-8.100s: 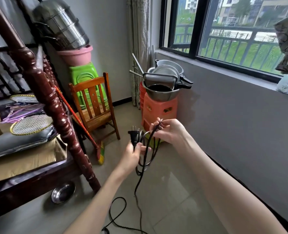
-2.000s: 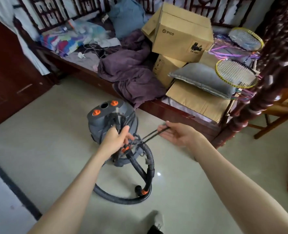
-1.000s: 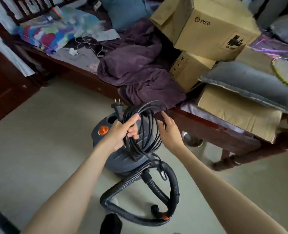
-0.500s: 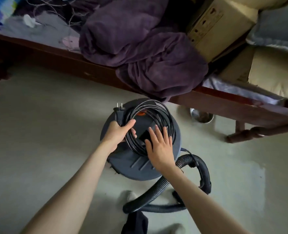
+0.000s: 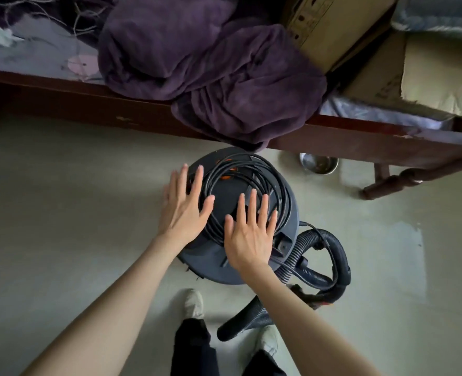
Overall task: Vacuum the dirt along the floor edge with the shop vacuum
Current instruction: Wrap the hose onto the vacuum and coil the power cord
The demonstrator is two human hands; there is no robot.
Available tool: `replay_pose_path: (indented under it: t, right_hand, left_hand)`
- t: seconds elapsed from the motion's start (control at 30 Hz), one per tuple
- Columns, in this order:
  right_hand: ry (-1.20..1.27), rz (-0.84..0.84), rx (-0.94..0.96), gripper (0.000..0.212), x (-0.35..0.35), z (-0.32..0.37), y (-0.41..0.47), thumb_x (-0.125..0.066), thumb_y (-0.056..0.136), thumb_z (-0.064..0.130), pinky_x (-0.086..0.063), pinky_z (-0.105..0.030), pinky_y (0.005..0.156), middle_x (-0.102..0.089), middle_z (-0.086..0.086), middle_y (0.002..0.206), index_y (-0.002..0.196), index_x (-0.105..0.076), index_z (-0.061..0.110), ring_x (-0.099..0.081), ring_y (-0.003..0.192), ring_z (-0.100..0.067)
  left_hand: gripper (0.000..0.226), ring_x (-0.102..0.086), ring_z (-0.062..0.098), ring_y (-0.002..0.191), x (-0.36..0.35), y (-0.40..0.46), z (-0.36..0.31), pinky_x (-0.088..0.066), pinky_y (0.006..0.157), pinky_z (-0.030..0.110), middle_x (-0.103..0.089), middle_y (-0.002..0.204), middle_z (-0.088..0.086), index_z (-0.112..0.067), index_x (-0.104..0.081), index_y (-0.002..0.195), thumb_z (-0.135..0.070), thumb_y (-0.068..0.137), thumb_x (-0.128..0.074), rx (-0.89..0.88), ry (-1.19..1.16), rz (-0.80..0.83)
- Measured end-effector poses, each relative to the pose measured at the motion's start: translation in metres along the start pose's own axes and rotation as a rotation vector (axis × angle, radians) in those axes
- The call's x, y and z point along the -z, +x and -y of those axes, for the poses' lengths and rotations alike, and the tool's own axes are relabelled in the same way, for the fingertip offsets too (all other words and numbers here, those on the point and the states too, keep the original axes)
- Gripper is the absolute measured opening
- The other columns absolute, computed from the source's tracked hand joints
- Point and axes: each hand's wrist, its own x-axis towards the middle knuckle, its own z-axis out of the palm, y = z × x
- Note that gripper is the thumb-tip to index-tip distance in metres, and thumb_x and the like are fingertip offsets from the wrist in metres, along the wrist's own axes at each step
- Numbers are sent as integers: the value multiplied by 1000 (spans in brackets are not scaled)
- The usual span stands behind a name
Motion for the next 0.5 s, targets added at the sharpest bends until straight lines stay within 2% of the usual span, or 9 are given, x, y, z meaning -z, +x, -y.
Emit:
replay_pose_path:
  t: [0.07,0.1,0.17,0.23,0.37,0.5]
  right_hand:
    - [8,-14,-86,79,-4,8,3,13,84,51,15,-47,117,1,2,163,155,-5,20,29,140,-19]
    - [-4,-50,-117,76,-7,11,4,7,88,51,12,-48,117,-8,1,163,155,-13,20,24,142,-20]
    - [-35,-182,-149,65,-12,15,7,-14,95,46,-3,-50,117,-37,-2,154,148,-38,16,-5,148,-27]
    - [-54,-271,-146,55,-17,14,9,-29,96,41,-14,-52,114,-54,-5,142,139,-52,13,-27,144,-33]
    - [-74,-347,-114,50,-20,5,10,-36,95,36,-20,-54,114,-60,-2,134,136,-56,15,-33,141,-35]
    - [-80,-370,-102,48,-19,-9,6,-37,95,34,-25,-56,113,-61,-2,132,135,-57,15,-33,142,-34]
  left_hand:
    - [63,-24,42,140,-3,10,15,-25,107,58,-24,155,15,-21,-24,150,-49,93,-27,-166,-42,71]
    - [62,-23,38,141,-4,15,22,-23,109,56,-24,156,12,-24,-23,149,-49,93,-28,-217,-83,97]
    - [62,-15,30,145,-8,26,31,-15,114,51,-21,157,6,-31,-13,149,-51,92,-29,-286,-182,136]
    - [63,-8,25,146,-15,31,33,-16,116,53,-20,157,2,-37,-3,149,-51,92,-28,-304,-286,169]
    - [60,-16,36,142,-29,32,26,-22,112,56,-34,152,6,-27,-12,148,-56,95,-16,-317,-295,128]
    - [59,-19,40,141,-35,28,14,-21,113,56,-35,151,7,-24,-16,147,-53,96,-18,-302,-299,113]
